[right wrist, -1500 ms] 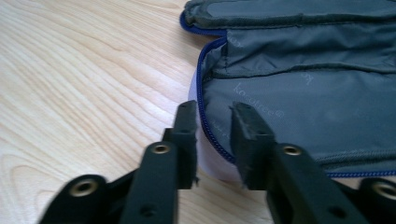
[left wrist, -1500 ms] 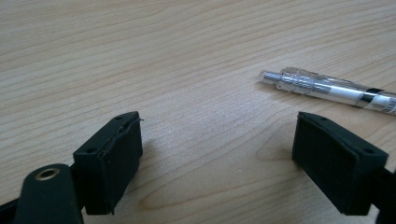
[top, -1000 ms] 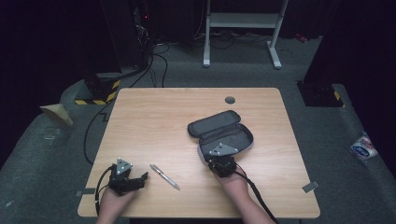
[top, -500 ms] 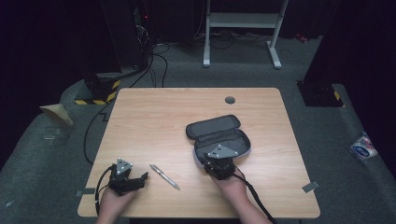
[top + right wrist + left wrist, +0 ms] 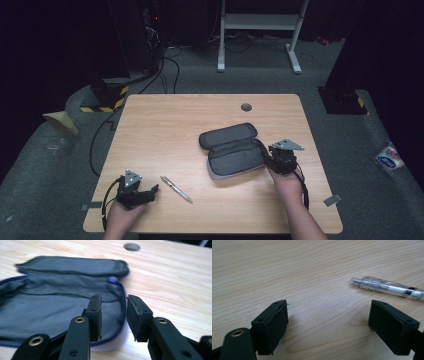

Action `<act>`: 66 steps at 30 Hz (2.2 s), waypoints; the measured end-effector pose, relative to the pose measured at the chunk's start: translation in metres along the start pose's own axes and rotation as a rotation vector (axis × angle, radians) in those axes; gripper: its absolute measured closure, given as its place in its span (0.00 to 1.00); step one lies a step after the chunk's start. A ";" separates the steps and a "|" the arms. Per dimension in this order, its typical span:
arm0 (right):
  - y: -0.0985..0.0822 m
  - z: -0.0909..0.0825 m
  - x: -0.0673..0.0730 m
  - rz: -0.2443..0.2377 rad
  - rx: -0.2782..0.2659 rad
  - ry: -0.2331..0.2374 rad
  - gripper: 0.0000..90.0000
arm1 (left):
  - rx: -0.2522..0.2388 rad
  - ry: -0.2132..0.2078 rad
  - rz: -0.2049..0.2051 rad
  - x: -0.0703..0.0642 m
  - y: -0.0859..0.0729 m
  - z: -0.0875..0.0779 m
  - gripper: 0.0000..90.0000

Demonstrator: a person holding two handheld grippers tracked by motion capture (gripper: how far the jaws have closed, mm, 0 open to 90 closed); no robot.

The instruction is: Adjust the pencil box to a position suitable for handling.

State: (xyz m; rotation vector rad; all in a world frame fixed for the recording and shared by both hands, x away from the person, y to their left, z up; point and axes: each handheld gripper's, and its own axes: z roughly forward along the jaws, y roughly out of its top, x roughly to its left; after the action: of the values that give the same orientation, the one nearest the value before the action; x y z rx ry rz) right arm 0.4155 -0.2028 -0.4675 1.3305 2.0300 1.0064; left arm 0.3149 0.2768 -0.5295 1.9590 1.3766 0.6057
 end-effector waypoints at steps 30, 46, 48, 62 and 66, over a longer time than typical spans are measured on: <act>-0.043 -0.005 0.009 0.024 0.031 0.036 0.88 | -0.003 0.003 0.001 0.000 0.000 0.000 0.18; -0.052 -0.014 0.039 0.056 -0.007 0.114 0.82 | -0.003 0.003 0.001 0.000 0.000 0.000 0.18; -0.051 -0.011 0.043 0.052 -0.011 0.120 0.82 | -0.001 0.002 0.001 0.000 0.000 0.000 0.18; -0.039 0.000 0.054 0.023 0.003 0.121 0.82 | -0.001 0.002 0.001 0.000 0.000 0.000 0.19; -0.039 0.001 0.055 0.021 0.002 0.122 0.82 | -0.003 0.002 0.001 0.000 0.000 0.000 0.18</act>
State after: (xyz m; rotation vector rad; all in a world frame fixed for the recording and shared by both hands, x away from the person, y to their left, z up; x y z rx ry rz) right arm 0.3732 -0.1611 -0.5004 1.3236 2.1109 1.1201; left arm 0.3147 0.2768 -0.5295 1.9576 1.3758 0.6099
